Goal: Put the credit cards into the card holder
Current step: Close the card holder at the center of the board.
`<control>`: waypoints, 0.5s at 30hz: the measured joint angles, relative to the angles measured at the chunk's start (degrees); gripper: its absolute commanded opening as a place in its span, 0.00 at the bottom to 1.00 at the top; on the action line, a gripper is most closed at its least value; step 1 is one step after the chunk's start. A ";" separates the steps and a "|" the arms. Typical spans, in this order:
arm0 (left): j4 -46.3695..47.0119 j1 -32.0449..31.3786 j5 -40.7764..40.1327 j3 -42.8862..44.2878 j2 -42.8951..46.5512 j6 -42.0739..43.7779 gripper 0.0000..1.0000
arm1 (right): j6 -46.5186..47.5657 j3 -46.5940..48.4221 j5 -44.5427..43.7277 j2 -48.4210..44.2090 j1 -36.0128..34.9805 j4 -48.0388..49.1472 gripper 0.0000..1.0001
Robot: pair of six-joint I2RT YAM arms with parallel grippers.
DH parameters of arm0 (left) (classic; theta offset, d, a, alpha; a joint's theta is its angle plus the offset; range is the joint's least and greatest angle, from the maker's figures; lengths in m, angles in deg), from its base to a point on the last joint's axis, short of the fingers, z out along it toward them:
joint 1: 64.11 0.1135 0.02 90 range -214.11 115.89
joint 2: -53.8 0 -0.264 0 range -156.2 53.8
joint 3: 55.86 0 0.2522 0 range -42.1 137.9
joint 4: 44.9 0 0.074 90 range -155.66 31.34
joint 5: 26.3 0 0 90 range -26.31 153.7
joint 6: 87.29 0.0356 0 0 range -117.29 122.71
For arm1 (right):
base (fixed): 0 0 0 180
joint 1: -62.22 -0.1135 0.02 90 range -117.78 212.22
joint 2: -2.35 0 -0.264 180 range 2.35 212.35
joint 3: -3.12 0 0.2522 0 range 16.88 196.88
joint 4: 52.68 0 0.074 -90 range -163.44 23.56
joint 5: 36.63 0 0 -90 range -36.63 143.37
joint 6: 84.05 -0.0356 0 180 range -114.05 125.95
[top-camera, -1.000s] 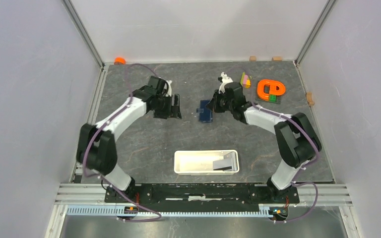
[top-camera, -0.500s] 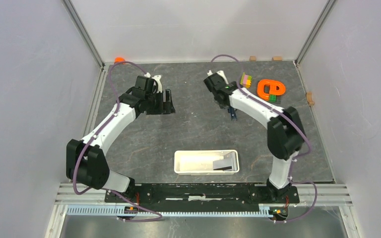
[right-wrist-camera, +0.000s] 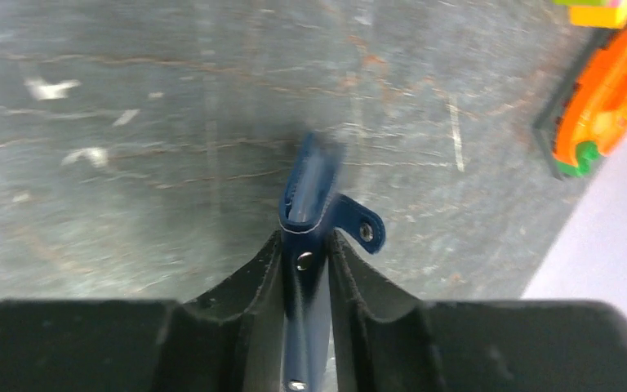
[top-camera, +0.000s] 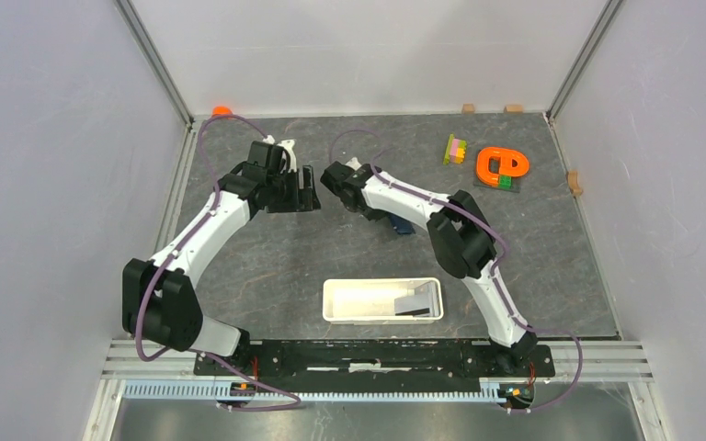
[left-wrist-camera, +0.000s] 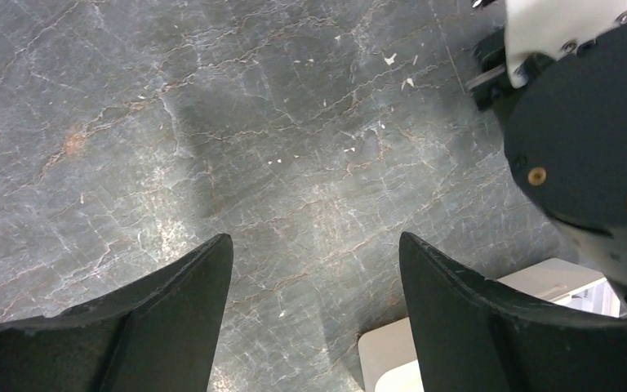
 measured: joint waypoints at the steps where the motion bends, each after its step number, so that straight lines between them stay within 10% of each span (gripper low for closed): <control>1: -0.04 0.22 -0.11 -0.11 0.02 0.00 0.81 | -0.42 0.22 1.05 0.00 -0.35 0.28 0.44; 5: -0.04 0.83 -1.01 -0.28 0.20 0.00 0.81 | -1.66 0.24 6.12 0.00 -1.07 1.44 0.63; 15: 1.11 1.40 -2.34 -0.74 1.44 -0.22 0.79 | -0.42 -3.98 16.09 -8.11 -0.04 6.34 0.67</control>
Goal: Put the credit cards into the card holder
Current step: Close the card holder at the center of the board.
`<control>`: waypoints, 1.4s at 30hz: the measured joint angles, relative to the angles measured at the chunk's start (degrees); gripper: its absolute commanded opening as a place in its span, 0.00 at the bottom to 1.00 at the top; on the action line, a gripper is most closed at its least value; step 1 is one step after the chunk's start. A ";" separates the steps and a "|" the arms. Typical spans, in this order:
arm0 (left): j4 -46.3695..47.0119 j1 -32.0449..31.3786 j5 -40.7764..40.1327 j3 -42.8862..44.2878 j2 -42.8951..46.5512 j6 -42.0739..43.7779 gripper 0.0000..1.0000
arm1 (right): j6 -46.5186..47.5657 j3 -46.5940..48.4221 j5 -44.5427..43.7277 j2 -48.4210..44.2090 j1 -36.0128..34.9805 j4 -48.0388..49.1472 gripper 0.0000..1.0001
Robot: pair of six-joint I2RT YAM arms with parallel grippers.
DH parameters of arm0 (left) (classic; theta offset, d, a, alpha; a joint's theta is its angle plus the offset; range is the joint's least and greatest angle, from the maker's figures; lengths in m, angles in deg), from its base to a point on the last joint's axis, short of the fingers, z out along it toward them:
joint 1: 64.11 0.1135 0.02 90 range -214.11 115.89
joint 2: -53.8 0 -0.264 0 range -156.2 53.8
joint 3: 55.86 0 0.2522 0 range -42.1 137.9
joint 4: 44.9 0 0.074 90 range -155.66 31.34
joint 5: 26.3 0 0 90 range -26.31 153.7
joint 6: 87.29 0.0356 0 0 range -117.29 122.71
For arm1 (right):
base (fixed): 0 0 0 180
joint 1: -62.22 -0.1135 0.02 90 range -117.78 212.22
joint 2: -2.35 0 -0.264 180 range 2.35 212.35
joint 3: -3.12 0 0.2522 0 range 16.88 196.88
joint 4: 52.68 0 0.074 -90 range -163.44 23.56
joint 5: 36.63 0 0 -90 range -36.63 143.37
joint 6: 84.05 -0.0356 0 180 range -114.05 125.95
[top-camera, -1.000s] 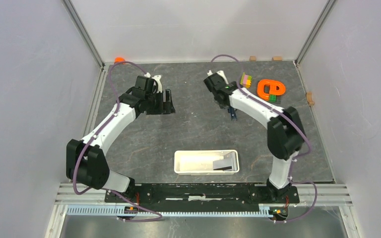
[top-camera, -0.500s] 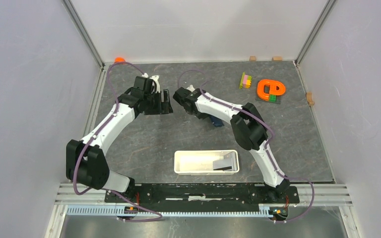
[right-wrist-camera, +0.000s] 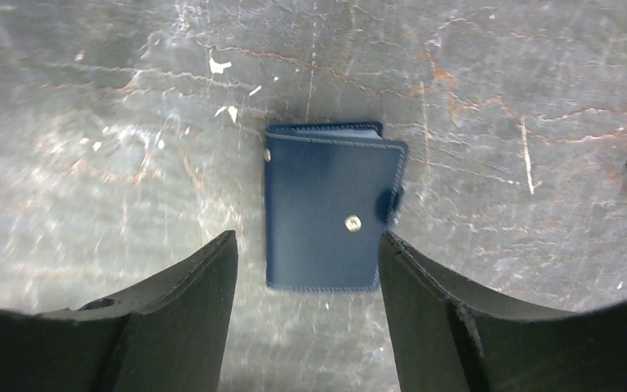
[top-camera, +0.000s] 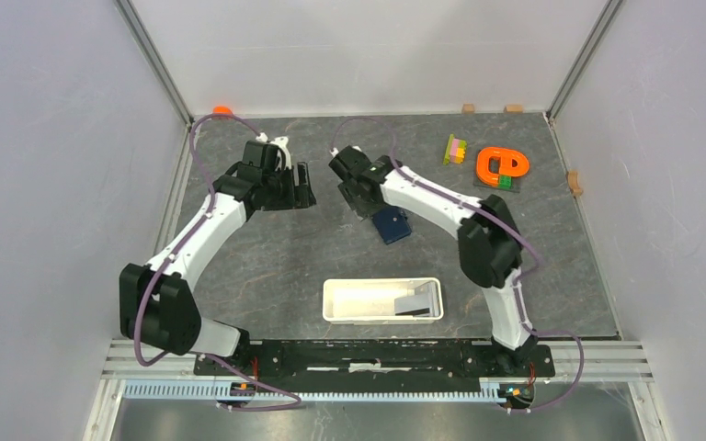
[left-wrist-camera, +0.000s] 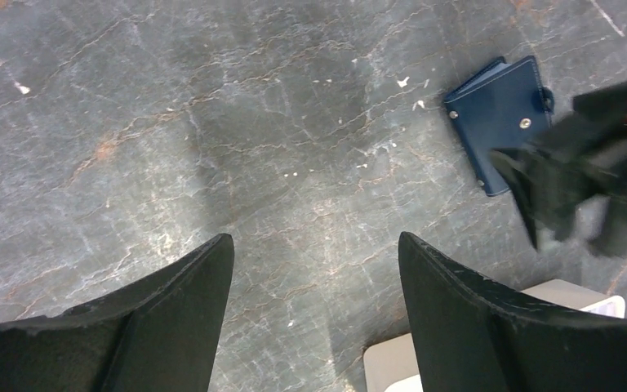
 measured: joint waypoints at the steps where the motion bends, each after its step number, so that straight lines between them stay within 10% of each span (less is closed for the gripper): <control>1: 0.24 0.00 0.44 0.00 -0.11 -0.24 0.79 | 0.55 -1.31 1.16 -2.60 0.24 0.63 0.66; 22: 5.79 -13.88 15.85 17.46 -34.38 -11.58 0.74 | 8.59 -16.20 19.43 -11.04 13.40 12.79 0.43; 42: 13.38 -13.77 16.31 16.00 -37.83 -18.78 0.63 | 8.24 -21.38 18.88 -10.51 13.49 15.15 0.25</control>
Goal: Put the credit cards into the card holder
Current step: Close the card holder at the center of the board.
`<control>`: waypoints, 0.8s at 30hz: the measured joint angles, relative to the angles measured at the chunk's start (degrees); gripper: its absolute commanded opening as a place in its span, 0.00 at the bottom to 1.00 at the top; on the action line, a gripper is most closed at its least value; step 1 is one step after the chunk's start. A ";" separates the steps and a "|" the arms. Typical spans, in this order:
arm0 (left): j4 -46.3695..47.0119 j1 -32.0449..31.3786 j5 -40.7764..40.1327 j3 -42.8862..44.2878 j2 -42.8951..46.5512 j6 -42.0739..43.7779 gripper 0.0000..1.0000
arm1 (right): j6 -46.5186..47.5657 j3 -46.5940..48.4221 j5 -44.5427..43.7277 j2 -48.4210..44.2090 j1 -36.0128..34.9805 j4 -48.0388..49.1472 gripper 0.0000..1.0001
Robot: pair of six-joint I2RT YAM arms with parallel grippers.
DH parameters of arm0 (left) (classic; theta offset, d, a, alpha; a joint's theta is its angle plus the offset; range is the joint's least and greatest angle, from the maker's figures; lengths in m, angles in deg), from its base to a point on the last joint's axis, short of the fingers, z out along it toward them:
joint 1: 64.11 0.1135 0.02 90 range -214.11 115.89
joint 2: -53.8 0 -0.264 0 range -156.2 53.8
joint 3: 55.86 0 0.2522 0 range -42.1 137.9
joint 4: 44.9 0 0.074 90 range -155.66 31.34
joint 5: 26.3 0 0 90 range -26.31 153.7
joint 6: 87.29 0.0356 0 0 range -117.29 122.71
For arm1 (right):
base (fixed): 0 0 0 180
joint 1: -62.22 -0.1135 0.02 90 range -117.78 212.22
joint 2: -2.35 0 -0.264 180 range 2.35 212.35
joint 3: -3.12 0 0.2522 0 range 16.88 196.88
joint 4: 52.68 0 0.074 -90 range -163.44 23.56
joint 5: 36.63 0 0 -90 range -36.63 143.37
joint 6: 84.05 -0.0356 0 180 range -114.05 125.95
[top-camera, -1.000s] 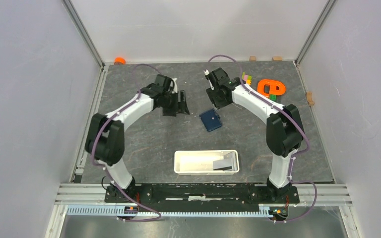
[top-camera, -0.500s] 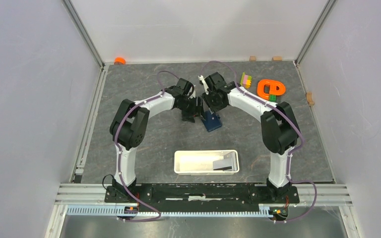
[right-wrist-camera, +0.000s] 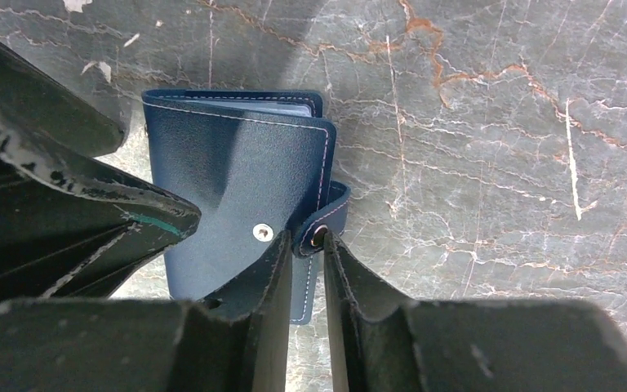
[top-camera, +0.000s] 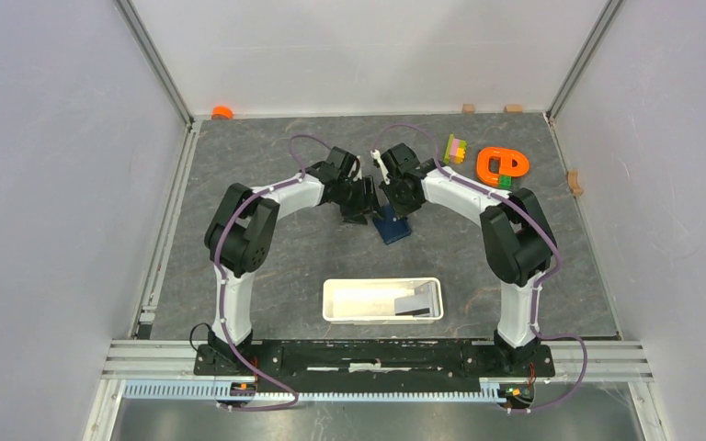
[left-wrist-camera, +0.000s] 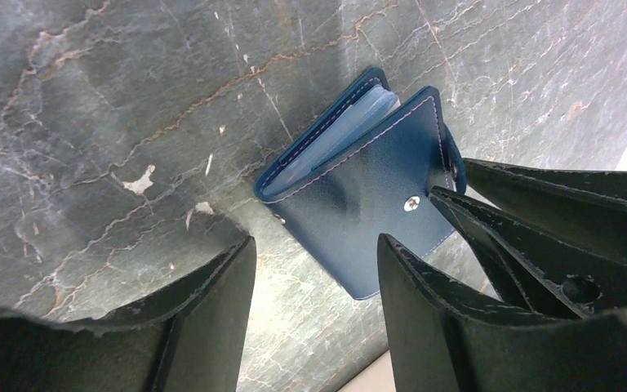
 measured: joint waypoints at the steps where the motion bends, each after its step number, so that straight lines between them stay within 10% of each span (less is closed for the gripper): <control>1: 0.28 0.00 0.02 -0.02 -0.13 -0.22 0.63 | -0.07 -0.17 -0.07 0.00 0.00 0.31 0.25; 24: 0.66 -1.09 -3.96 1.97 -1.86 -0.15 0.49 | -1.16 -3.08 -2.19 -1.95 0.39 4.63 0.28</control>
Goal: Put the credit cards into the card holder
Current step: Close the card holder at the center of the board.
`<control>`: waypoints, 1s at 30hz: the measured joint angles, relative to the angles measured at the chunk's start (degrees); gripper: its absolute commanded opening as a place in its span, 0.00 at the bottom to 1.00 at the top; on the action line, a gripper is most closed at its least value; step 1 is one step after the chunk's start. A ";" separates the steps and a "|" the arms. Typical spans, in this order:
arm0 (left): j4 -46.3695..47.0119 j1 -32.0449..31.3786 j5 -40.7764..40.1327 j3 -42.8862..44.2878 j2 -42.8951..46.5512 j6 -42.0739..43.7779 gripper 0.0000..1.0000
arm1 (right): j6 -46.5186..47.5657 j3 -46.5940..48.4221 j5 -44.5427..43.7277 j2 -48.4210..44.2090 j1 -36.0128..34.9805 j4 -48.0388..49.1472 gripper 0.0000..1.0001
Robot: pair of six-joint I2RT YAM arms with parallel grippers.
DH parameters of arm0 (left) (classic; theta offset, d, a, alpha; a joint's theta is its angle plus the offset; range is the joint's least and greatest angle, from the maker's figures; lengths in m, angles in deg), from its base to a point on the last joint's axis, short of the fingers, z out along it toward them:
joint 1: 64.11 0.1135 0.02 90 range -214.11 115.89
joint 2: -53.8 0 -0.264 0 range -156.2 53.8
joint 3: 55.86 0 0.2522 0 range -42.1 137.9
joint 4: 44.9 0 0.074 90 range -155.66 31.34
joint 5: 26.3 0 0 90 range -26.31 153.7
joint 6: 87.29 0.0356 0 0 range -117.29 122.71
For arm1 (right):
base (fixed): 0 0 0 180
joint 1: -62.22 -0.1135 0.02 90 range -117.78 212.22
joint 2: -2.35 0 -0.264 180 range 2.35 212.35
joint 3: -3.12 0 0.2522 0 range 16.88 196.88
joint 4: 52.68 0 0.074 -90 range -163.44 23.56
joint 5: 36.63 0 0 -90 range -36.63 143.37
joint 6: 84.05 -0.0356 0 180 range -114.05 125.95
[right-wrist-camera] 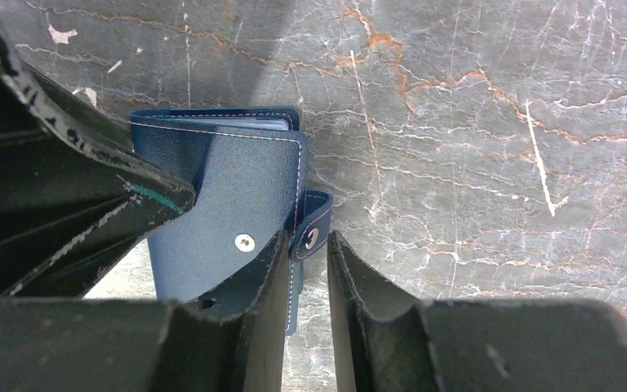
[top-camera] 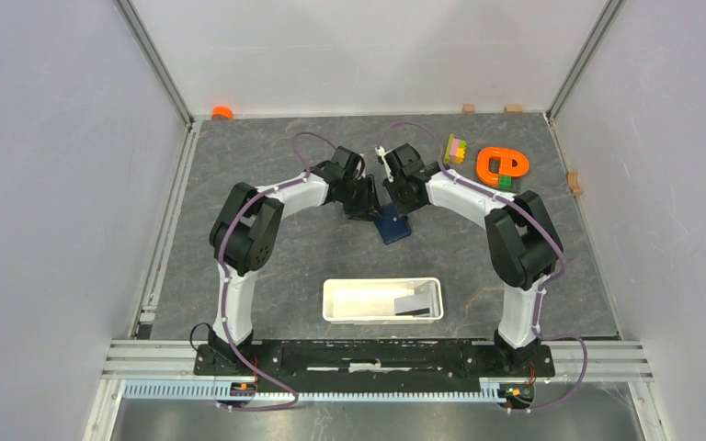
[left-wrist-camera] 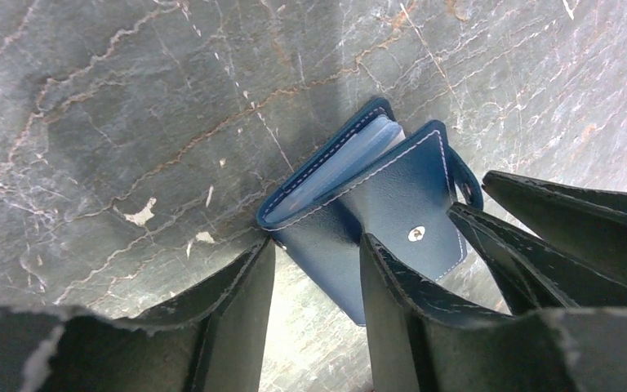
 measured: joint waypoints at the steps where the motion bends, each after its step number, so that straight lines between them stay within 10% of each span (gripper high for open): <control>1: 0.02 0.00 -0.15 0.07 -0.11 0.04 0.49 | -0.07 -0.15 -0.13 -0.20 0.00 0.13 0.28; 12: 0.09 -0.04 -0.63 0.87 -0.81 0.39 0.47 | -0.61 -1.36 -0.46 -1.11 0.11 1.70 0.00; 30: 2.03 -0.85 -1.64 -1.27 1.03 0.61 0.57 | -2.45 -8.92 2.89 -5.99 1.18 6.84 0.00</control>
